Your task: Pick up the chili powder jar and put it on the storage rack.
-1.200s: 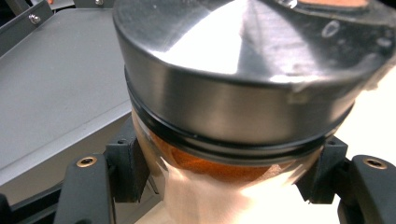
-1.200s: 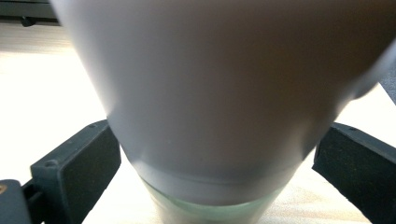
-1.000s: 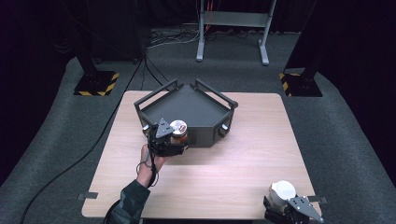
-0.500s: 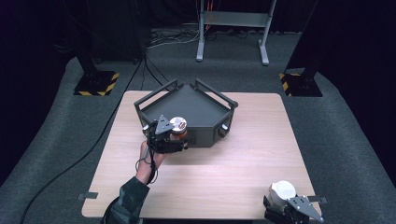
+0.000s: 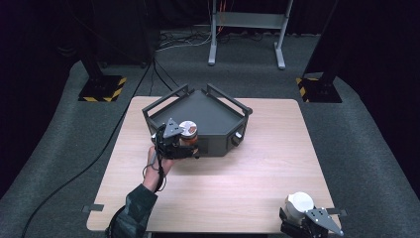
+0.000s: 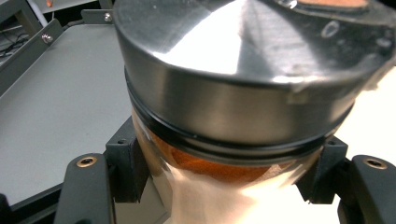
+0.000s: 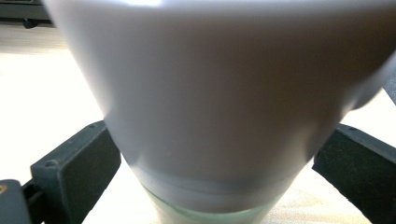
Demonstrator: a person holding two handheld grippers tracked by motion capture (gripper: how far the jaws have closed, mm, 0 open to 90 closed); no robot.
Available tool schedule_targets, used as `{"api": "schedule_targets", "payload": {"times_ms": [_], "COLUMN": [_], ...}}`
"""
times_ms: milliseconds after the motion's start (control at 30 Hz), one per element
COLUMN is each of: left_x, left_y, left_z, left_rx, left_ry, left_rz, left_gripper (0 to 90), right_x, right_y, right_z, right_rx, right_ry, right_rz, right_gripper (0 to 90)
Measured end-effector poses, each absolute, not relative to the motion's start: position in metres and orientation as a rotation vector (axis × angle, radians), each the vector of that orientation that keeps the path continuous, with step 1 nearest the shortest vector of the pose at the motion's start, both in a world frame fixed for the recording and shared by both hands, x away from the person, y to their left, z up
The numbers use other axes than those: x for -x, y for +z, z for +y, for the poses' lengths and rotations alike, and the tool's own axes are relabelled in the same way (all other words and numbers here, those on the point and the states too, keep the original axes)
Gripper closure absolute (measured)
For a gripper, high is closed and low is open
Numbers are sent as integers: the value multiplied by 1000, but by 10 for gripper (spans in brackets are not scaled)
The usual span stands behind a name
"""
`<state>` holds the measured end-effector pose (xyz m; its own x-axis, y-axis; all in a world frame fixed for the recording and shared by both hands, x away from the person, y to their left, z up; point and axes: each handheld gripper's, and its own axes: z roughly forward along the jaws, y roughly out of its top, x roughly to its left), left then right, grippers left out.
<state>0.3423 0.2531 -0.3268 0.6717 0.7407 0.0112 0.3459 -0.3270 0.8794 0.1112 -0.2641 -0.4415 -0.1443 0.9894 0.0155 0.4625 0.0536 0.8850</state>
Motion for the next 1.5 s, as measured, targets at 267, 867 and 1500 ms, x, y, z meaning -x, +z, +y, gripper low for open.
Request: {"api": "schedule_targets", "payload": {"times_ms": [267,867,1500], "left_x": [-347,-352,-354], "left_y": [-324,-318,-308], "left_z": [256,259,260], "left_rx": [-1927,-1926,-1925], "left_ry": [505,495,503], "left_rz": [852,848,832], "left_gripper": [317,317,317], "right_x": [-111,-112,-112], "right_y": [-441,-442,-442], "right_z": [-265,-265,-264], "right_rx": [-1472,-1471,-1473], "right_ry": [1035,1033,1033], "right_rz": [1685,1690,1693], "right_gripper": [0,0,0]}}
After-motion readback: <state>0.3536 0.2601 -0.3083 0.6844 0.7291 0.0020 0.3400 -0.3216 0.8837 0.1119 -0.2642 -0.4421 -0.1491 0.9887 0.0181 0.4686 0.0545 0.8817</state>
